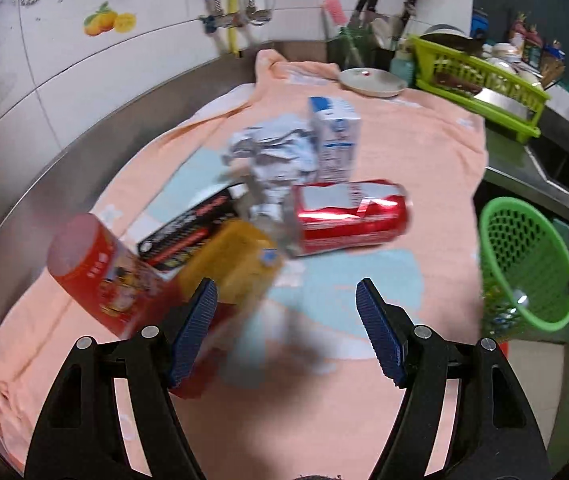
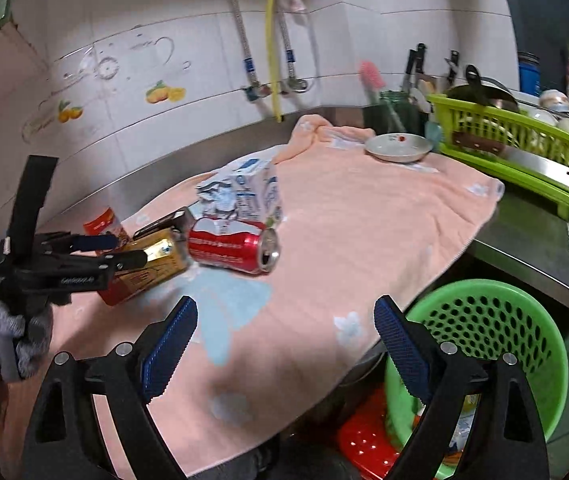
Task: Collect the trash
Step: 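Move both grippers back over the towel toward the remaining trash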
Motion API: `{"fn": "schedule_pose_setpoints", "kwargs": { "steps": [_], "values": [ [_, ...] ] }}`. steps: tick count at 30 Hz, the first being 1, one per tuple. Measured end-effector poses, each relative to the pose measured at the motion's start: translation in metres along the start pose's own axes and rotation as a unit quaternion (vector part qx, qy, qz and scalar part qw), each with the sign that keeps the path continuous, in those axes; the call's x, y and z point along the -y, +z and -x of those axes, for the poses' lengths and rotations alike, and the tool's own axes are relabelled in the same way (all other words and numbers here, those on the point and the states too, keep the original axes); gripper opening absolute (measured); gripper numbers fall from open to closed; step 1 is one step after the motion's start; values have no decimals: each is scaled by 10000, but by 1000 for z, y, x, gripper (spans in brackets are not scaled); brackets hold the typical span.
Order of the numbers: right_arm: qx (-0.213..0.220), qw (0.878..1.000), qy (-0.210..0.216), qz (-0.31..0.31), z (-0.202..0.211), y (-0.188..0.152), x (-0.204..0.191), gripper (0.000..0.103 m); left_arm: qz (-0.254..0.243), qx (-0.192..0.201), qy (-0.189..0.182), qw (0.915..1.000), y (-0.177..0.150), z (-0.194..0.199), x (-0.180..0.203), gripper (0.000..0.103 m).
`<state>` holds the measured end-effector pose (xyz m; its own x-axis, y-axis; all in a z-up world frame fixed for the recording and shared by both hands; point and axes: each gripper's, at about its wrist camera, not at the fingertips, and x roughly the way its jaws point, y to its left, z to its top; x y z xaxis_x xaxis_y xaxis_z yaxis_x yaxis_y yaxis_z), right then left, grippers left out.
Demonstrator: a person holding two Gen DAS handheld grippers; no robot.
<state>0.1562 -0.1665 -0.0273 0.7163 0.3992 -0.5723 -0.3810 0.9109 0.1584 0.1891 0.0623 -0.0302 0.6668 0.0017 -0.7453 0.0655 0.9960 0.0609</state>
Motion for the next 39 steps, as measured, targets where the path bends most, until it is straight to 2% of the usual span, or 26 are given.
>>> {"fn": "schedule_pose_setpoints", "kwargs": {
  "steps": [5,8,18,31,35,39],
  "values": [
    [-105,9999,24,27,-12,1,-7,87,-123,-136,95,9998,4,-18,-21,76],
    [-168,9998,44,18,-17,0,-8,88,-367,-284,93,9989,7,-30,-24,82],
    [-290,9995,94,18,-34,0,-8,88,-884,-831,327,9921,8,-65,-28,82],
    [-446,9982,208,354,-56,9,-7,88,-1274,-1172,465,9838,0,-76,-22,82],
    [-551,9967,293,524,-66,12,-5,88,-1417,-1227,705,9797,-1,-74,-12,76],
    [-690,9937,431,772,-78,20,-7,88,-1433,-1286,657,9791,-6,-65,-3,75]
  ]
}}
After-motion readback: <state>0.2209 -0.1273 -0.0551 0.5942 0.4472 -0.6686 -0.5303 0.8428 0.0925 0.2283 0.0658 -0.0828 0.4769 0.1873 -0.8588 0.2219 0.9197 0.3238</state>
